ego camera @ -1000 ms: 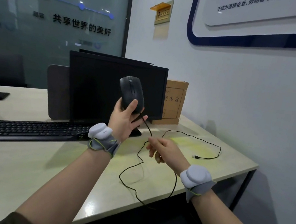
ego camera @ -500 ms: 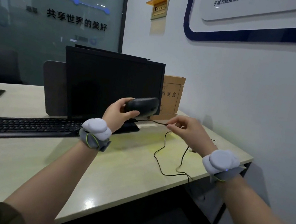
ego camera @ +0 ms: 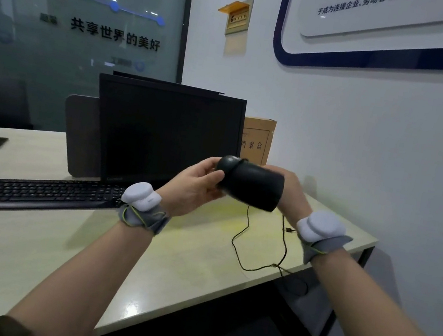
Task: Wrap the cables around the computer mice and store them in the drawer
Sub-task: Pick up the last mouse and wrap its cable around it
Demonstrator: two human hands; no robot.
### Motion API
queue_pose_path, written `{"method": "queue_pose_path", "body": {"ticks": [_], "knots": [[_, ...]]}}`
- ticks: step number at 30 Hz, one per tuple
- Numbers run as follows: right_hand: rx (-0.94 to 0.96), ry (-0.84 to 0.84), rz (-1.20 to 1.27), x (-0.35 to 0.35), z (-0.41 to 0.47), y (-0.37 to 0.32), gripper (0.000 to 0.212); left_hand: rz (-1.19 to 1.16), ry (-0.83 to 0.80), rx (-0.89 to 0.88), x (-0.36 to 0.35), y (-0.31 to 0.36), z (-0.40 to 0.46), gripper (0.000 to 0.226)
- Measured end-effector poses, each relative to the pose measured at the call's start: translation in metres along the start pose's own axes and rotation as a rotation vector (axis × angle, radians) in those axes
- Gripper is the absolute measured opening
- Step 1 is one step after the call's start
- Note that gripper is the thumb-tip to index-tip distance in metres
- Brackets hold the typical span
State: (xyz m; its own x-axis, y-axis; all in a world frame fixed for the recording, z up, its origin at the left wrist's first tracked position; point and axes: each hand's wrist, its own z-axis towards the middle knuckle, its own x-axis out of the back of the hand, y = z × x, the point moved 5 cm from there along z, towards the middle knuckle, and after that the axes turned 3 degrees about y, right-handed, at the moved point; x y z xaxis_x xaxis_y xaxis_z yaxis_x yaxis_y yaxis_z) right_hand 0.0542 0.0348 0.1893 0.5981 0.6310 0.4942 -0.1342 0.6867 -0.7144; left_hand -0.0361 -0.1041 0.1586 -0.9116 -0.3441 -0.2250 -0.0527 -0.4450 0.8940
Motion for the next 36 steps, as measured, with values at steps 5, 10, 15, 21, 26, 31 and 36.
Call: {"method": "queue_pose_path", "body": {"ticks": [5,10,15,21,26,31,36], "knots": [[-0.22,-0.183,0.13,-0.055,-0.02,0.008,0.022,-0.071,0.306,-0.152,0.005,0.0,0.012,0.032],[-0.344,-0.541,-0.023,-0.085,-0.043,-0.002,0.017,0.54,0.604,-0.165,0.029,0.0,0.007,0.033],[-0.134,-0.325,-0.297,-0.054,-0.03,-0.021,0.021,0.904,0.525,-0.137,0.034,-0.003,0.003,0.031],[-0.015,-0.203,-0.151,-0.02,-0.015,-0.038,0.013,0.926,0.321,-0.042,0.029,-0.006,-0.003,0.027],[-0.017,-0.182,0.062,-0.003,-0.002,-0.036,0.011,0.511,0.184,0.05,0.014,-0.015,-0.006,0.021],[-0.008,-0.235,0.281,0.0,0.0,-0.024,0.013,0.017,0.094,0.156,-0.006,-0.017,-0.012,0.028],[-0.028,-0.143,0.444,-0.012,-0.009,-0.009,0.024,-0.279,0.046,0.176,-0.016,-0.015,-0.01,0.039]]}}
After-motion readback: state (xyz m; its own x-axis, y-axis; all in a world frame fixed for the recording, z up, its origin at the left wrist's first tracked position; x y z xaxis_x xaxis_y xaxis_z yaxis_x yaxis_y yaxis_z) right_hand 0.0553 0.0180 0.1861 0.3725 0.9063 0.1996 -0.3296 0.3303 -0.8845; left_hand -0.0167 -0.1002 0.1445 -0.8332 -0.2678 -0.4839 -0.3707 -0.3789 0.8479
